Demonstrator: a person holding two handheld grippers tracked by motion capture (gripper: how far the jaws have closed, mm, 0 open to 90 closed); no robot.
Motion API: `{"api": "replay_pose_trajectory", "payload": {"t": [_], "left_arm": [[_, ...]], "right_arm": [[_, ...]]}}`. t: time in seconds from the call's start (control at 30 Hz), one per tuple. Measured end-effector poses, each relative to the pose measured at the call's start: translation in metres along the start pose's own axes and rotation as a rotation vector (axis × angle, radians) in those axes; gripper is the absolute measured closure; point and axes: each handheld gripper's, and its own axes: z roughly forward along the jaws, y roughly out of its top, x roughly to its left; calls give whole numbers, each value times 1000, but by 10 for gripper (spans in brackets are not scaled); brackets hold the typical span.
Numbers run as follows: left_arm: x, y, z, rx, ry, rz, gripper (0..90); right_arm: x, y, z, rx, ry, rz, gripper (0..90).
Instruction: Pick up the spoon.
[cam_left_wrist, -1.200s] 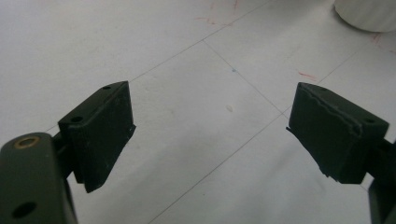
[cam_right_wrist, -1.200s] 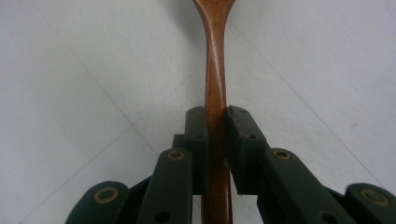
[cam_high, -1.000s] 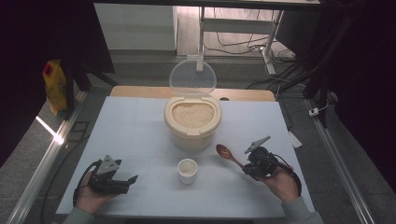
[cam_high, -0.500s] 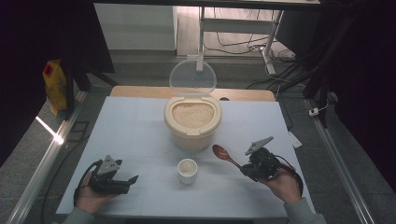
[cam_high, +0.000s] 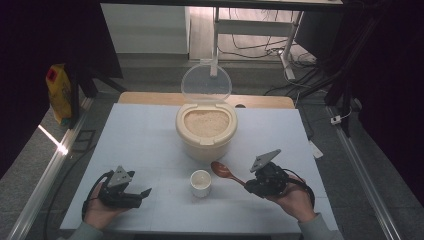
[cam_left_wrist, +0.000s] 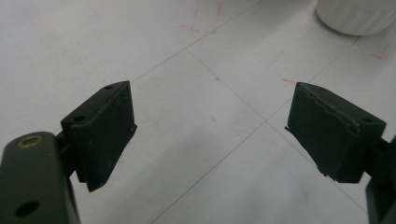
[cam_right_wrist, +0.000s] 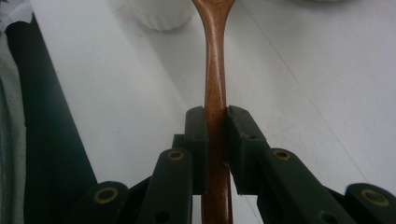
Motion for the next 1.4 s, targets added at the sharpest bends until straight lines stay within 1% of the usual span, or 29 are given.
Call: {"api": "replay_pose_trajectory", "payload": {"t": [0.03,0.13,0.27,0.4,0.47,0.5,0.57,0.6,0.63,0.67,0.7,0.77,0.8,0.87,0.9,0.93,0.97,1.0,1.03,1.07,1.1,1.13,1.2,1.27,1.3,1.33,1.4], "left_arm": [[-1,2,-1,-2,-4,4,153],[-10,14,-6,-31,-23,38,160],[-24,32,-13,-60,-56,100,172],[-38,47,-14,-70,-86,151,175],[-40,49,-14,-69,-90,156,175],[-43,56,-12,-69,-103,169,174],[-47,63,-10,-68,-114,183,174],[-47,63,-10,-68,-114,183,174],[-51,70,-8,-67,-124,199,174],[-54,73,-7,-66,-130,208,174],[-54,73,-7,-66,-130,208,174],[-59,81,-5,-67,-141,225,174],[-62,85,-4,-70,-151,234,177],[-69,96,-1,-67,-172,267,181],[-69,96,-1,-67,-172,267,185],[-72,100,0,-65,-180,280,185],[-78,107,2,-59,-195,306,193],[-78,107,2,-59,-195,306,199],[-83,114,4,-49,-210,333,204],[-86,117,6,-45,-217,344,207],[-86,117,6,-45,-217,344,208],[-90,123,9,-34,-226,365,210],[-93,125,11,-32,-229,372,216],[-98,131,15,-21,-235,394,222],[-98,131,15,-21,-235,394,228],[-99,133,16,-15,-238,401,233],[-100,134,18,-9,-244,405,243]], "right_arm": [[1,2,1,0,2,-7,786],[5,6,2,3,7,-20,787],[8,13,4,-2,14,-42,786],[12,21,7,1,19,-65,786],[14,24,8,3,24,-79,786],[16,26,9,5,25,-84,786],[18,29,10,4,29,-94,786],[19,31,11,4,31,-101,786],[19,34,12,4,34,-106,786],[20,35,12,5,34,-108,786],[21,37,14,5,36,-112,786],[22,39,14,7,38,-120,786],[24,43,17,12,42,-133,786],[25,46,18,17,44,-149,786],[27,47,20,13,48,-146,786],[27,47,20,13,48,-146,786],[28,49,22,22,51,-162,786],[29,49,23,24,52,-162,786],[30,50,24,25,52,-168,786],[30,51,25,22,54,-173,787],[31,52,25,21,55,-178,786],[32,53,25,22,56,-176,786],[33,54,25,21,56,-181,786],[35,57,26,19,55,-196,787],[36,57,26,17,59,-196,786],[36,58,26,17,58,-210,786],[38,60,27,16,58,-212,786]]}}
